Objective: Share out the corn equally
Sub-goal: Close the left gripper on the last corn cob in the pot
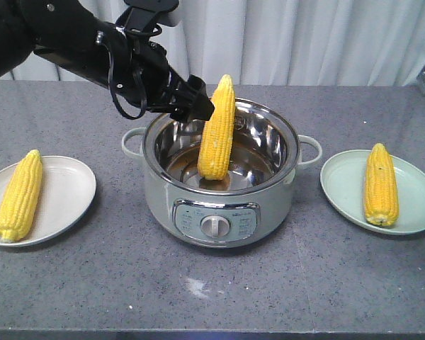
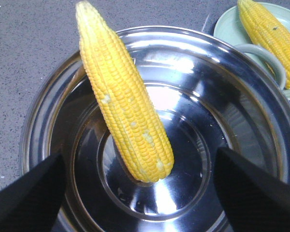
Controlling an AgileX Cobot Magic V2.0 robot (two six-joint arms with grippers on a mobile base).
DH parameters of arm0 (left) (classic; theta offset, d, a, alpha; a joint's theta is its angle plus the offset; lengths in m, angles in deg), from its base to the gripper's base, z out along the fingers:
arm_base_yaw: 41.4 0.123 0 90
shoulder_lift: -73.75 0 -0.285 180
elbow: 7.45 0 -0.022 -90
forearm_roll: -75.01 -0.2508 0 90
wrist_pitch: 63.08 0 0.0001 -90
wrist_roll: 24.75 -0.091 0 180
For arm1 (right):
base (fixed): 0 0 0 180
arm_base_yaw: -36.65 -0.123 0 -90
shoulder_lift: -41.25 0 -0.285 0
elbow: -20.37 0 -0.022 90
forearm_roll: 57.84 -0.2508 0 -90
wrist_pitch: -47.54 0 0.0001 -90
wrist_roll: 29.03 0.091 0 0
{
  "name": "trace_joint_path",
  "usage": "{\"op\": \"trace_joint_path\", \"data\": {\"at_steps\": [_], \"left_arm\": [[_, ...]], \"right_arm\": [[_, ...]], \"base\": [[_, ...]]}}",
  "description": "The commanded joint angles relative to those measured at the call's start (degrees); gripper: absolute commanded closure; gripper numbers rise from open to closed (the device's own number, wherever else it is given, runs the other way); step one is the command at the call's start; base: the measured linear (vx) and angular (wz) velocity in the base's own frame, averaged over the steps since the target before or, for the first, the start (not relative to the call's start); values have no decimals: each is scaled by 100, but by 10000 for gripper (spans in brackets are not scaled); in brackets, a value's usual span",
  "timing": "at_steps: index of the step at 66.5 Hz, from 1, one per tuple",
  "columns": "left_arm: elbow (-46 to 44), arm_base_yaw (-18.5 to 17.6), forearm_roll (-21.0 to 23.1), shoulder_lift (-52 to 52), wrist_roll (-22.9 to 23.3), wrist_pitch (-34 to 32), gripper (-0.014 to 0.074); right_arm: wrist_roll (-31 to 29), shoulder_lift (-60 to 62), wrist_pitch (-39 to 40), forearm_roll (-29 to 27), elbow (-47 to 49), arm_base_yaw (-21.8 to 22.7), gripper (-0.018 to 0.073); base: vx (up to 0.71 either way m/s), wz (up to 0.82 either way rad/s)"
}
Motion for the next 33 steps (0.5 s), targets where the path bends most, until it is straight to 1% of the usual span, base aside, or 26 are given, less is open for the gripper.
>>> {"op": "trace_joint_path", "data": {"at_steps": [1,22,33], "left_arm": [[-193,-38,121,270,18,-311,11],[-193,-38,160,225,18,-363,11],[-193,-38,161,13,18,-461,11]], "right_arm": [[-53,87,363,60,154,43,356],[-53,87,363,60,154,43,356],[-53,87,363,60,154,43,356]], "base": [[0,0],[0,0],[0,0]]}}
